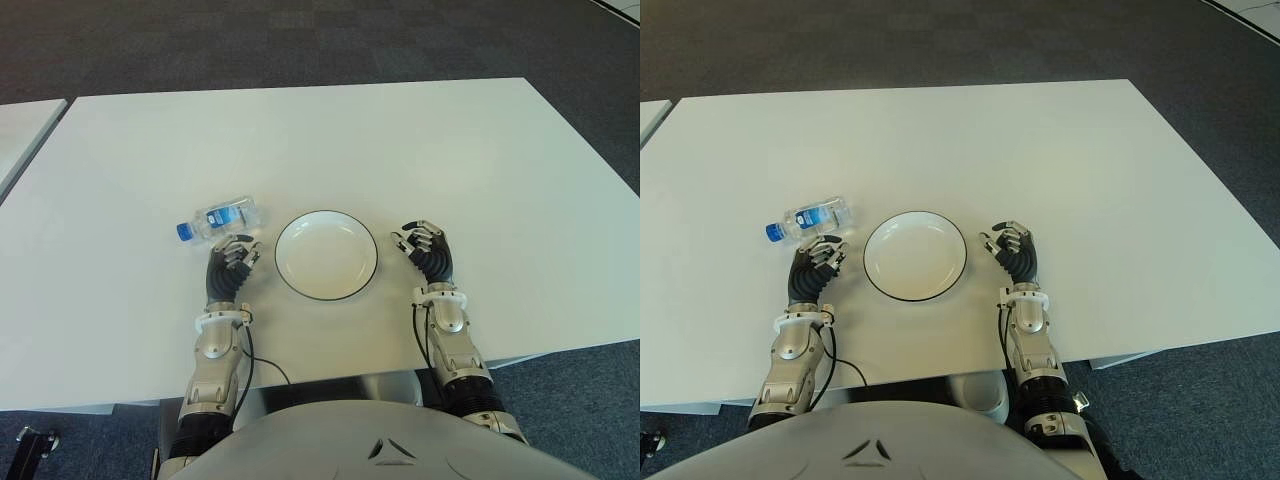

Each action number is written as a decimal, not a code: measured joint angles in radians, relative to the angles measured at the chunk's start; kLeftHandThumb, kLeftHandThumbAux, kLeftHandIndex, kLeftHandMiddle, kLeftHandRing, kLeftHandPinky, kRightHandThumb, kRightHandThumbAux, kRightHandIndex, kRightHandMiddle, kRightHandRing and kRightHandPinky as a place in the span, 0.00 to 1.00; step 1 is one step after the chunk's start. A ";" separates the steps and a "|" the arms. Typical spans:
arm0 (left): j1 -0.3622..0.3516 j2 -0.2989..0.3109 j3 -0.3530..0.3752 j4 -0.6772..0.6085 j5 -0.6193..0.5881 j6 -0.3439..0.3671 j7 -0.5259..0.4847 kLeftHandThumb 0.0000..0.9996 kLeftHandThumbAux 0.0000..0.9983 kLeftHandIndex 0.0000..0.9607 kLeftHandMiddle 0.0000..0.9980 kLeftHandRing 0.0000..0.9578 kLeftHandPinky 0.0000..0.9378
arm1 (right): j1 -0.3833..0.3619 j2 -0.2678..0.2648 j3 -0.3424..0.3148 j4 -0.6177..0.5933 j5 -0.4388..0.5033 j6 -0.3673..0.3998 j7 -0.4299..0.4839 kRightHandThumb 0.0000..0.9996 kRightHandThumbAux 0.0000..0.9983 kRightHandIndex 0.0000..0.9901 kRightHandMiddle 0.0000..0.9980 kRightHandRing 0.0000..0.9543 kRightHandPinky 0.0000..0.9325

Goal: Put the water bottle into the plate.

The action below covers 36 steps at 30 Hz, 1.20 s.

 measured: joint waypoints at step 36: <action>-0.123 0.252 -0.094 0.055 0.725 0.067 0.468 0.71 0.72 0.44 0.54 0.55 0.55 | -0.004 0.006 0.005 0.014 -0.004 -0.004 -0.008 0.70 0.73 0.44 0.75 0.77 0.77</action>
